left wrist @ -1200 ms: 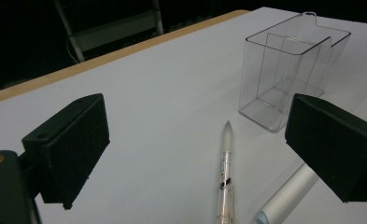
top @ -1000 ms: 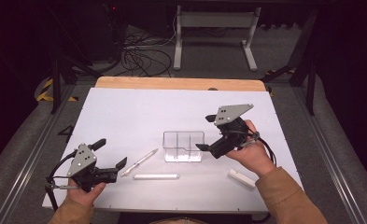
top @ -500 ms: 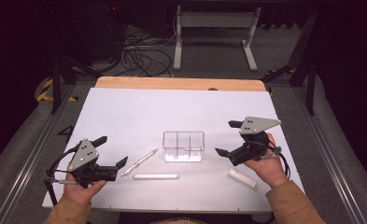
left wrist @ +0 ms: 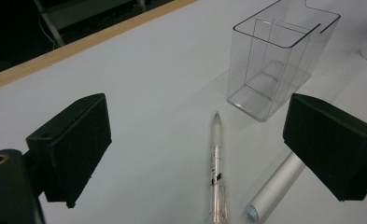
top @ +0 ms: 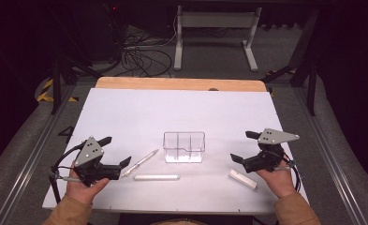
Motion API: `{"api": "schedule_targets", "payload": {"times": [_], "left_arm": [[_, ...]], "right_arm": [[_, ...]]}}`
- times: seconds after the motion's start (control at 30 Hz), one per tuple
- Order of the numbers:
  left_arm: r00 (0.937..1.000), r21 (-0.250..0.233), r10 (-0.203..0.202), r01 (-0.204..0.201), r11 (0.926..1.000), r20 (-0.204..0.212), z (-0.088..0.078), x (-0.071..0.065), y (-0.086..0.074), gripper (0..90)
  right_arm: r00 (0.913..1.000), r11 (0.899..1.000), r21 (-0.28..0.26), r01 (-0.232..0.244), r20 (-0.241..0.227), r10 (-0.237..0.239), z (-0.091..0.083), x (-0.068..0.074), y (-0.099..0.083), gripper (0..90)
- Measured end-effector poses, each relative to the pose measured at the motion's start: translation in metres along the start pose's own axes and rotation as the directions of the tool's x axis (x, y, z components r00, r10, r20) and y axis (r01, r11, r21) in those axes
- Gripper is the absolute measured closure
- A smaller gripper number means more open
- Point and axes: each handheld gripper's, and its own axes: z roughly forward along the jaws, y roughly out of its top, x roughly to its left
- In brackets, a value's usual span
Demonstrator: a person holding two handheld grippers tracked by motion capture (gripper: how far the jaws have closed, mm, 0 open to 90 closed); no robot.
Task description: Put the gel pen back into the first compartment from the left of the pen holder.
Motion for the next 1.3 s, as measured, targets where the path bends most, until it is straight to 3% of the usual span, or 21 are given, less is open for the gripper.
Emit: {"api": "schedule_targets", "payload": {"times": [0.27, 0.53, 0.87, 1.13, 1.3], "left_arm": [[0.9998, 0.024, -0.003, 0.002, 0.9997, 0.017, 0.007, 0.001, 0.004, 9.3], [0.9967, 0.054, -0.054, 0.051, 0.9973, 0.060, 0.016, 0.000, 0.010, 14.6], [0.9982, 0.088, 0.005, -0.010, 0.9961, 0.061, 0.021, -0.005, 0.016, 15.3], [0.9976, 0.156, 0.007, -0.018, 0.9876, 0.069, 0.029, -0.007, 0.021, 16.4], [0.9972, 0.217, 0.012, -0.028, 0.9758, 0.074, 0.039, -0.009, 0.023, 16.4]], "right_arm": [[0.9989, 0.999, -0.027, -0.020, 0.042, 0.021, -0.002, -0.003, -0.016, 0.1], [0.9985, 1.000, -0.014, -0.025, 0.047, 0.026, -0.005, -0.004, -0.019, 0.2], [0.9980, 0.999, -0.028, -0.039, 0.048, 0.041, -0.010, -0.004, -0.023, 0.3], [0.9981, 0.998, -0.031, -0.046, 0.040, 0.047, -0.010, -0.003, -0.024, 0.8], [0.9982, 0.998, -0.029, -0.047, 0.037, 0.048, -0.010, -0.003, -0.024, 0.9]]}}
